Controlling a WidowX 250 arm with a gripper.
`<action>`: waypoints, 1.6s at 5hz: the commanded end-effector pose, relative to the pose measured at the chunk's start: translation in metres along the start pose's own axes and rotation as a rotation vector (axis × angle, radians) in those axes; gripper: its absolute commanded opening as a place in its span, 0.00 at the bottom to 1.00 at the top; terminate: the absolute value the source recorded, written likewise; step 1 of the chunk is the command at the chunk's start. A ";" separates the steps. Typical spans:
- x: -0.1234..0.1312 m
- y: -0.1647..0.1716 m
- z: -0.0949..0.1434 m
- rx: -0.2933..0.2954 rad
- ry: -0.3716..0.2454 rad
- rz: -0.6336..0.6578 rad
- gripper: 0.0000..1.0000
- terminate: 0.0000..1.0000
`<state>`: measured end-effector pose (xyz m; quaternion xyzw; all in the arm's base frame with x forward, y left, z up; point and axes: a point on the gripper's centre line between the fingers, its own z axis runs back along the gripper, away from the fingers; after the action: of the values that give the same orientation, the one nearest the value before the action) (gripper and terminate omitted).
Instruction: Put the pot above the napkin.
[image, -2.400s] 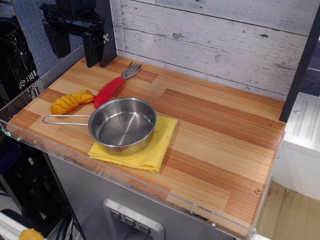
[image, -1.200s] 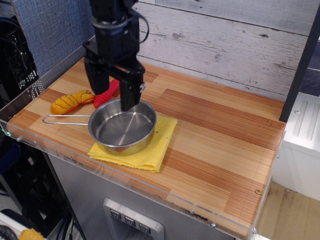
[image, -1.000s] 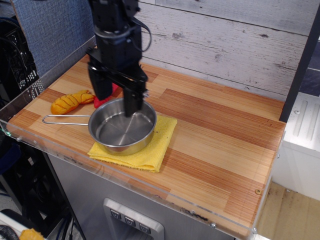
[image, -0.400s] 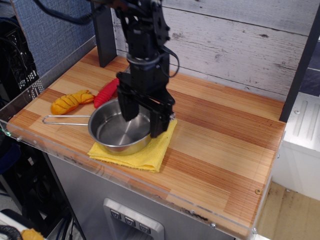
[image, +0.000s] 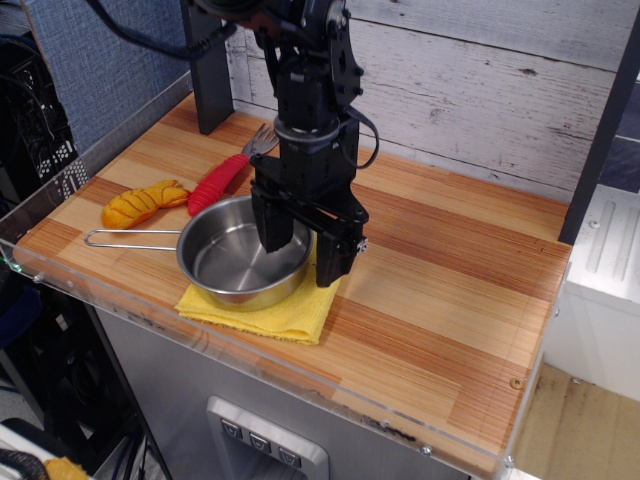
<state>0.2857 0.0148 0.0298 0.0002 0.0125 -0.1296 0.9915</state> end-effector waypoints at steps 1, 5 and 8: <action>0.006 0.010 -0.006 0.019 0.006 0.013 0.00 0.00; -0.006 0.022 0.033 -0.067 -0.055 0.052 0.00 0.00; 0.027 -0.044 0.089 -0.020 -0.137 -0.143 0.00 0.00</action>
<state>0.3019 -0.0404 0.1052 -0.0264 -0.0285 -0.2041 0.9782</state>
